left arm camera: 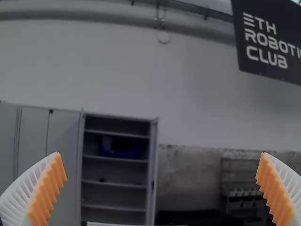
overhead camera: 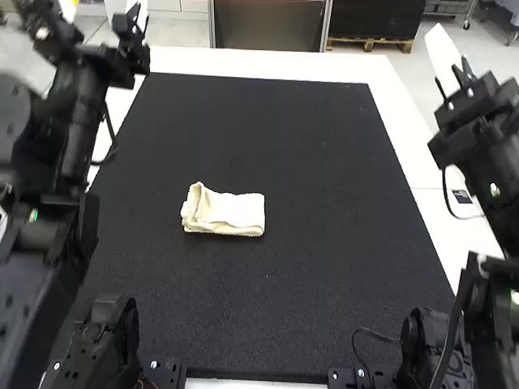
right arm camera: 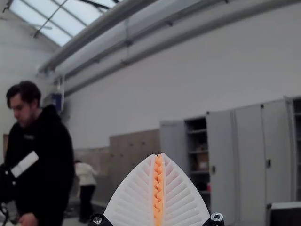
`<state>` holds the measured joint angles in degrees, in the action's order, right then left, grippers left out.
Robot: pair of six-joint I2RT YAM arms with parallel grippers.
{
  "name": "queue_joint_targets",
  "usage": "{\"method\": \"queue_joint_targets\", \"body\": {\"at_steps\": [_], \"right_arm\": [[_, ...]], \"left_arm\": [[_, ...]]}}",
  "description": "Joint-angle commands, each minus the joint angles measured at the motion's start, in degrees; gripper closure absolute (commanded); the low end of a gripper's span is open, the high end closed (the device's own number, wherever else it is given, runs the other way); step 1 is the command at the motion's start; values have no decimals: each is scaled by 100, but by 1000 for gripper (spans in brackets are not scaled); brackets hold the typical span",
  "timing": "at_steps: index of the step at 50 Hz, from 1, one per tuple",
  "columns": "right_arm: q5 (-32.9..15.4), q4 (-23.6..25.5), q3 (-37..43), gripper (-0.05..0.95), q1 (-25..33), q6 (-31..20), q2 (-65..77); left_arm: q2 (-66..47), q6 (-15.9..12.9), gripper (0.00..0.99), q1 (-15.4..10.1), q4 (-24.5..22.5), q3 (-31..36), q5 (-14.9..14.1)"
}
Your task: Fold the towel.
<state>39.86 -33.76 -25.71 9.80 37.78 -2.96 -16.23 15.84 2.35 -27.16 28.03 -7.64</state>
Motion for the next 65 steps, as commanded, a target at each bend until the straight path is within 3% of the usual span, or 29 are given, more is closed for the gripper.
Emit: {"method": "queue_joint_targets", "body": {"at_steps": [1,8,13,15,17,21,27,30,35,38,43,45,48,54,59,65], "right_arm": [[-74,-34,-13,920,162,80,296],[-277,-70,5,877,162,-43,270],[-848,-87,58,457,162,-544,279],[-1138,-96,102,223,162,-860,270],[-1393,-122,190,111,171,-1106,270],[-1824,-439,480,-10,180,-1493,279],[-1832,-1036,1165,-13,189,-2178,279],[-1850,-1230,1473,-13,197,-2345,279],[-1806,-1616,1710,-11,206,-2618,279],[-1753,-1608,1912,-11,206,-2794,279],[-1613,-1695,2440,-11,206,-2925,279],[-1569,-1748,2598,-11,206,-3057,279],[-1815,-623,2563,-11,206,-3532,279],[-1903,590,2563,-11,206,-4006,279],[-1894,1372,2571,-11,206,-4015,279],[-1876,1899,2563,-11,206,-4015,279]], "left_arm": [[621,-256,51,2,167,-131,140],[1394,-335,59,29,308,-430,289],[1632,-546,57,81,-26,-729,368],[1623,-608,59,99,-211,-878,377],[1632,-784,57,117,-422,-993,377],[1632,-995,52,99,-949,-1291,263],[1632,-1636,34,81,-1863,-2003,-18],[1632,-1856,36,81,-2408,-2346,-449],[1632,-2137,92,81,-2558,-2786,-713],[1632,-2383,93,81,-2092,-2803,-695],[1632,-2418,87,81,-1688,-2794,-686],[1632,-2410,43,73,-1538,-2794,-686],[1632,-2348,26,73,-1248,-2794,-686],[1632,-2199,26,73,-483,-2794,-686],[1632,-2102,38,81,255,-2794,-686],[1632,-1865,69,143,1055,-2794,-686]]}}
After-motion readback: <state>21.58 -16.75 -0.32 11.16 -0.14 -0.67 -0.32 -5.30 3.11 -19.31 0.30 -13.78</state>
